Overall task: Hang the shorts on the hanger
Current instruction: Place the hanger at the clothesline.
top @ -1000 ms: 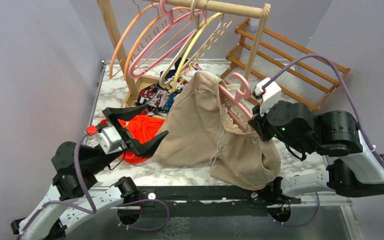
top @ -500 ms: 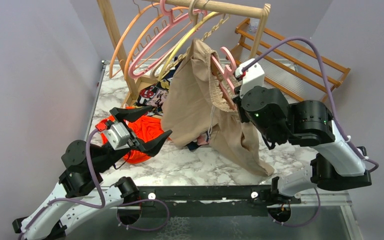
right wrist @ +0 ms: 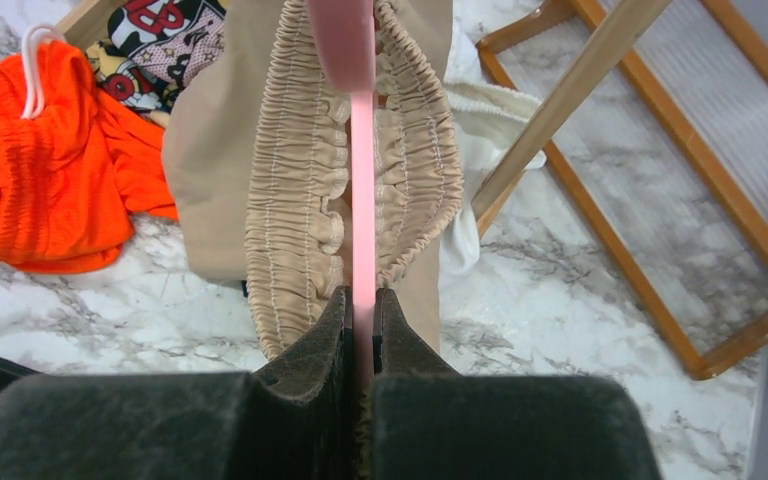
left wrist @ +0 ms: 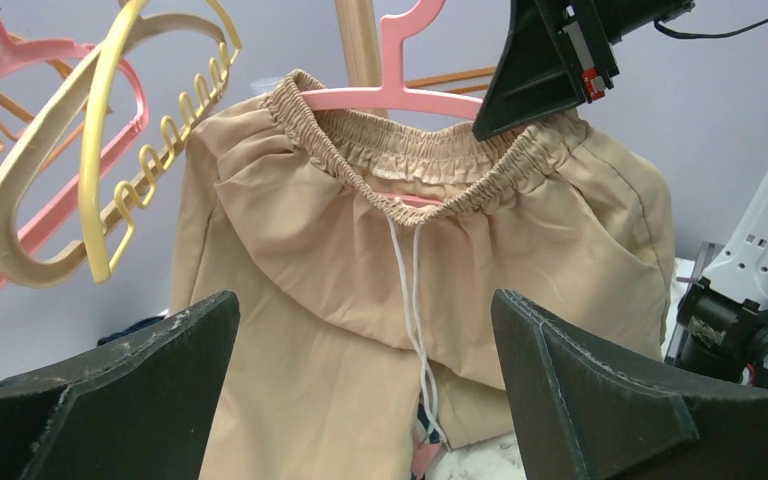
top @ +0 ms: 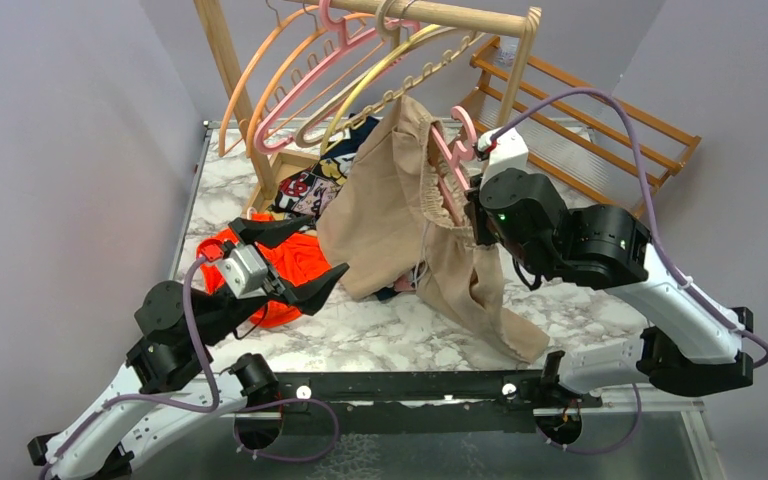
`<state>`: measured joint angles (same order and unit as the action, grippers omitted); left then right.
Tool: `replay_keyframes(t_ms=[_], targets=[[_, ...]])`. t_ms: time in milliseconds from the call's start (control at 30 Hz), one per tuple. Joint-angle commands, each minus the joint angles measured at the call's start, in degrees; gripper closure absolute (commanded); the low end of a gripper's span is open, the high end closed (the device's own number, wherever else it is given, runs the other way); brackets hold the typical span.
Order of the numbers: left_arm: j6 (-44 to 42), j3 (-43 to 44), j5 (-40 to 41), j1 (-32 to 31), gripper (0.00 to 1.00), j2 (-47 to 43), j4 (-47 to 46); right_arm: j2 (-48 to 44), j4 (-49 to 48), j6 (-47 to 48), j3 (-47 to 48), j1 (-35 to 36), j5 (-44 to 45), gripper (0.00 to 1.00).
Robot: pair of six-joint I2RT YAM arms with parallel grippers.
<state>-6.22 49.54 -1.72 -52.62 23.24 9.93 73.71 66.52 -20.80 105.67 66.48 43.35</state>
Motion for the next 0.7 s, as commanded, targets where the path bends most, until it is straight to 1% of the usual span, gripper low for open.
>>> replay_keyframes(t_ms=[0,67,167,400,667], targets=[[2.4,-2.0,0.6,-0.2,0.01,-0.2,-2.7,-2.9,-7.1,-5.3,-3.4,-2.9,-4.6,0.99],[2.7,-2.8,0.5,-0.1,0.01,-0.5,-3.1,-3.6,-8.6,-6.8,-4.7,-3.8,-4.5,0.99],[3.4,-3.7,0.7,-0.1,0.01,-0.9,-3.4,-4.6,-9.9,-9.1,-5.7,-4.4,-1.9,0.99],[4.0,-6.1,1.1,-0.1,0.01,-1.8,-4.2,-3.5,-8.3,-13.7,-4.2,-4.4,4.1,0.99],[4.0,-8.0,1.4,-0.1,0.01,-2.1,-4.6,-4.1,-7.6,-14.6,-3.3,-4.4,5.9,0.99]])
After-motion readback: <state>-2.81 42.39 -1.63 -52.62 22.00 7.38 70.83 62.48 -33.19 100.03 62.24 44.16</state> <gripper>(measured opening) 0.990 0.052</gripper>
